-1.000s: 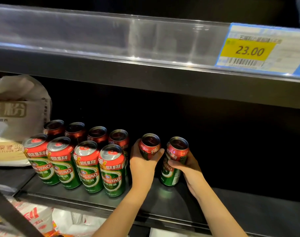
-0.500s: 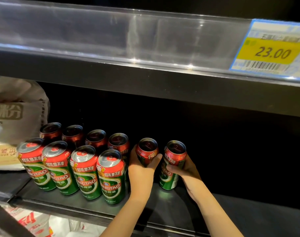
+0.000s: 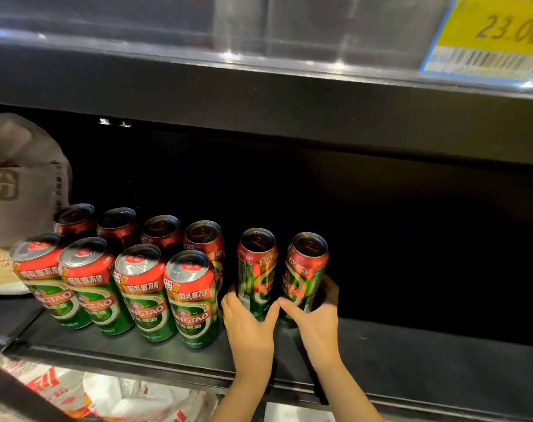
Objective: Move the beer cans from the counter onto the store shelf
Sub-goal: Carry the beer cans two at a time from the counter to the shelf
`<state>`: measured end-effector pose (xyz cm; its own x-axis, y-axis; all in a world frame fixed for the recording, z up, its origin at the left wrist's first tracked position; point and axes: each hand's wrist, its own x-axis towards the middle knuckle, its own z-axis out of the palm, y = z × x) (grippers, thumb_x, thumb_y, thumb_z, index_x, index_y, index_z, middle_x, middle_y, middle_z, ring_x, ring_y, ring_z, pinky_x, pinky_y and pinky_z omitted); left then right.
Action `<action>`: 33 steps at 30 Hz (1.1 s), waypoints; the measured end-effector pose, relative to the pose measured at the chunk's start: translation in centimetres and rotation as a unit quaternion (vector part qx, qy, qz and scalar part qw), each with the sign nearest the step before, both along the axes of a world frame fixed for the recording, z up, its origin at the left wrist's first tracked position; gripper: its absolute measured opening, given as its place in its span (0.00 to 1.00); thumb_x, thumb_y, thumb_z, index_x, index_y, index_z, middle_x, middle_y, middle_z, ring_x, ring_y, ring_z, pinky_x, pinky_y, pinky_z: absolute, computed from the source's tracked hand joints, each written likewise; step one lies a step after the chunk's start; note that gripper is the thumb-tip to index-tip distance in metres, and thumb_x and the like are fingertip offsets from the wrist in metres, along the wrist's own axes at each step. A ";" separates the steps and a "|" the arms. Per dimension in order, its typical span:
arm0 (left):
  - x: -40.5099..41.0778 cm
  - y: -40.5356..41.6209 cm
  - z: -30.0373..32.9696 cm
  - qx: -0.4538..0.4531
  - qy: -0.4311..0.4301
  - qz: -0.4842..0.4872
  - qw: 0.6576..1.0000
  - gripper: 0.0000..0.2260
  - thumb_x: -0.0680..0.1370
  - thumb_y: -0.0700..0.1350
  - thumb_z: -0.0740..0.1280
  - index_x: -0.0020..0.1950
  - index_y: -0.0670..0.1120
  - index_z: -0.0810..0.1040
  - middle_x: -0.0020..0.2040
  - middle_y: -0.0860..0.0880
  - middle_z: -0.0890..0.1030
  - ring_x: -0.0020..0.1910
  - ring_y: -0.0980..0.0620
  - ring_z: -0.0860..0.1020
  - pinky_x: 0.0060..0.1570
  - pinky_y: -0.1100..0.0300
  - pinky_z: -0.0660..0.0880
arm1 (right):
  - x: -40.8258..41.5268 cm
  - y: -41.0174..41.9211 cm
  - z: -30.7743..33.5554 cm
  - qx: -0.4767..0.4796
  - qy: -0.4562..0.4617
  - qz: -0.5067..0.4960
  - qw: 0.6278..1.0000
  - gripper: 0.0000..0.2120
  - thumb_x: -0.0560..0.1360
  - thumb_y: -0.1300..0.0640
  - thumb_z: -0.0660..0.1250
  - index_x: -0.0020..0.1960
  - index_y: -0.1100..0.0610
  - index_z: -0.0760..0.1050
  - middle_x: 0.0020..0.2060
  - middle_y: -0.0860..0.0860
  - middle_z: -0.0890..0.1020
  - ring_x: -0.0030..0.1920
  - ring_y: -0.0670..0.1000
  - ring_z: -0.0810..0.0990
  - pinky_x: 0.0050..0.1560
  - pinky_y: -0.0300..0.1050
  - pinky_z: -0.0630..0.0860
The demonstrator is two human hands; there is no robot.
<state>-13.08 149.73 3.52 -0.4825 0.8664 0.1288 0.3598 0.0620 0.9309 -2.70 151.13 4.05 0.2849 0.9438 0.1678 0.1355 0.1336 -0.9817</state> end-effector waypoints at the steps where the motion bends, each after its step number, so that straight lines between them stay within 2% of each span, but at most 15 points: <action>1: 0.0 0.2 -0.1 -0.003 0.009 0.007 1.000 0.36 0.67 0.54 0.75 0.65 0.37 0.65 0.61 0.42 0.70 0.62 0.44 0.69 0.62 0.48 0.70 | 0.0 0.0 -0.2 0.000 -0.004 -0.009 1.000 0.37 0.61 0.64 0.80 0.63 0.54 0.65 0.53 0.44 0.77 0.51 0.31 0.76 0.45 0.24 0.72; 6: 0.2 1.2 0.0 -0.037 0.004 0.065 0.997 0.31 0.66 0.50 0.77 0.59 0.37 0.68 0.57 0.41 0.72 0.59 0.42 0.71 0.57 0.45 0.72 | 0.2 0.1 -0.7 -0.013 -0.031 -0.020 0.999 0.34 0.60 0.56 0.81 0.61 0.49 0.68 0.52 0.42 0.79 0.51 0.36 0.78 0.45 0.27 0.74; 9: 0.4 1.1 -0.2 -0.031 -0.006 0.068 0.997 0.30 0.67 0.49 0.76 0.62 0.38 0.68 0.57 0.42 0.73 0.59 0.43 0.72 0.58 0.48 0.73 | 0.5 0.0 -0.9 -0.014 -0.041 -0.019 0.999 0.33 0.62 0.57 0.80 0.61 0.49 0.69 0.53 0.42 0.79 0.52 0.37 0.79 0.46 0.28 0.74; 13: 0.0 0.8 -0.9 0.004 -0.049 0.050 0.998 0.31 0.66 0.50 0.77 0.63 0.41 0.68 0.55 0.43 0.76 0.56 0.44 0.75 0.56 0.45 0.74 | 0.8 0.0 -1.3 -0.029 -0.033 0.000 0.999 0.32 0.64 0.56 0.79 0.64 0.51 0.70 0.53 0.44 0.81 0.53 0.43 0.81 0.52 0.40 0.77; 15: -0.3 0.6 -1.1 0.012 -0.043 0.043 0.998 0.30 0.66 0.52 0.76 0.62 0.41 0.69 0.54 0.43 0.76 0.55 0.43 0.74 0.55 0.44 0.74 | 0.8 0.0 -1.3 -0.032 -0.035 0.009 0.999 0.31 0.65 0.56 0.78 0.65 0.52 0.70 0.53 0.44 0.81 0.52 0.43 0.81 0.53 0.42 0.79; 19: -0.3 0.3 -1.1 0.028 -0.014 0.043 0.999 0.29 0.68 0.52 0.74 0.62 0.38 0.71 0.58 0.42 0.73 0.58 0.42 0.73 0.57 0.44 0.73 | 0.6 0.1 -1.4 -0.037 -0.034 0.024 0.998 0.29 0.68 0.54 0.76 0.66 0.51 0.70 0.53 0.42 0.81 0.53 0.41 0.80 0.51 0.37 0.77; 23: -0.2 0.1 -1.0 0.024 0.001 0.026 0.999 0.27 0.71 0.53 0.71 0.64 0.39 0.70 0.58 0.43 0.74 0.59 0.44 0.73 0.58 0.46 0.73 | 0.6 0.1 -1.4 -0.039 -0.023 0.023 0.999 0.27 0.69 0.56 0.76 0.64 0.54 0.70 0.53 0.47 0.81 0.53 0.46 0.81 0.45 0.34 0.77; 27: 0.0 -0.2 -0.9 0.003 -0.028 0.012 1.000 0.33 0.74 0.53 0.68 0.72 0.39 0.59 0.66 0.40 0.71 0.65 0.43 0.69 0.63 0.45 0.69 | 0.4 0.0 -1.4 -0.032 -0.033 0.021 0.999 0.31 0.67 0.55 0.77 0.65 0.51 0.68 0.55 0.44 0.79 0.55 0.42 0.79 0.50 0.34 0.76; 30: 0.2 -0.2 -1.1 -0.006 0.010 0.003 1.000 0.30 0.76 0.55 0.62 0.70 0.37 0.61 0.63 0.39 0.71 0.63 0.41 0.70 0.61 0.44 0.70 | 0.5 0.0 -1.4 -0.025 -0.038 0.014 0.999 0.30 0.67 0.54 0.77 0.65 0.51 0.69 0.55 0.44 0.80 0.55 0.42 0.79 0.51 0.35 0.76; 33: 0.5 -0.1 -0.8 -0.029 0.048 0.007 0.998 0.28 0.77 0.50 0.62 0.70 0.35 0.61 0.67 0.36 0.67 0.67 0.39 0.66 0.66 0.45 0.66 | 0.5 -0.1 -1.4 -0.025 -0.047 0.010 0.999 0.29 0.67 0.53 0.77 0.64 0.52 0.70 0.54 0.44 0.80 0.54 0.42 0.80 0.49 0.33 0.76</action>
